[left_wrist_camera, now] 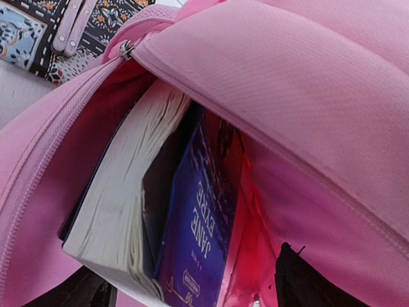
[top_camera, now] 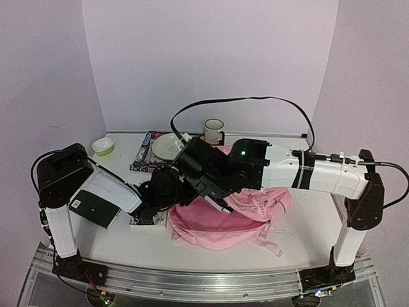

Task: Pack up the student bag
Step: Place the book in the largest pocket of the bag, then place the largest pocket of the student bag.

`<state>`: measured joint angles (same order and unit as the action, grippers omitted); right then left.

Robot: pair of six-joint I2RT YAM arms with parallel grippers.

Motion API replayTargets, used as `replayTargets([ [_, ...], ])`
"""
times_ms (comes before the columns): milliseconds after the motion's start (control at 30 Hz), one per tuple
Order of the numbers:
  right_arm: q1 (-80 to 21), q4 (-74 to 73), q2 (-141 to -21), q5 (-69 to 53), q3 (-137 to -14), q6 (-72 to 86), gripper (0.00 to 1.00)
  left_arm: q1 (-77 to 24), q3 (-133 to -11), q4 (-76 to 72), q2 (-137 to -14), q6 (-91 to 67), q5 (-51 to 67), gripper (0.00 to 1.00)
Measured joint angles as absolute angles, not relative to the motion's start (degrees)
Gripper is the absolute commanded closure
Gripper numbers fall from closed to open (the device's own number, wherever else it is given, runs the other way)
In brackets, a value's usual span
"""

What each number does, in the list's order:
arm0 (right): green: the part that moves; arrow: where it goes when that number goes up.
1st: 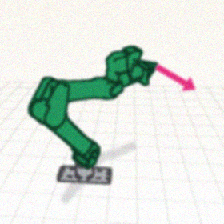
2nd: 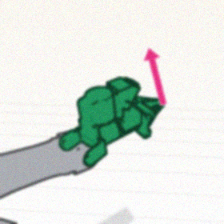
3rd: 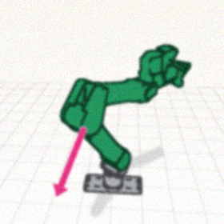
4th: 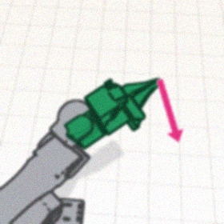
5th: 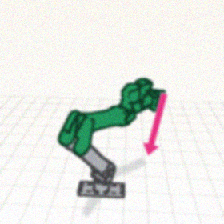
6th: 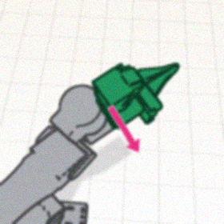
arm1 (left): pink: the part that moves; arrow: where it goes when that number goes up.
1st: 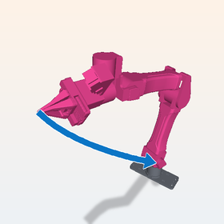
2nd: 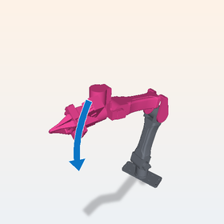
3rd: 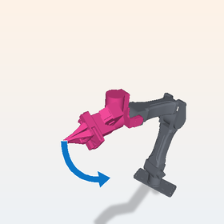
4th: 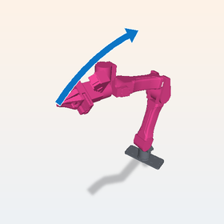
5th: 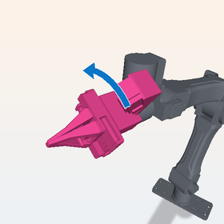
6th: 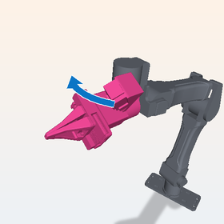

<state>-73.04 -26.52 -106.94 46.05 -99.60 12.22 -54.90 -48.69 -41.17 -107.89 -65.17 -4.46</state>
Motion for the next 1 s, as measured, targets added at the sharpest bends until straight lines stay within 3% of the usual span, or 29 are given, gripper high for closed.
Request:
replayTargets([
  [433, -72.9, -24.0, -106.9, 46.7, -97.1, 12.3, 0.98, -55.2, -48.7, -29.6, -104.9, -61.0, -5.2, 0.02],
  [667, -71.5, -21.6, -106.2, 46.5, -92.4, 14.0, 0.99, -55.2, -48.4, -22.5, -97.2, -57.7, -7.2, 0.00],
  [1000, -64.5, -18.2, -98.3, 45.0, -77.6, 19.7, 0.98, -55.1, -48.4, -6.4, -86.9, -51.4, -11.5, 0.00],
])
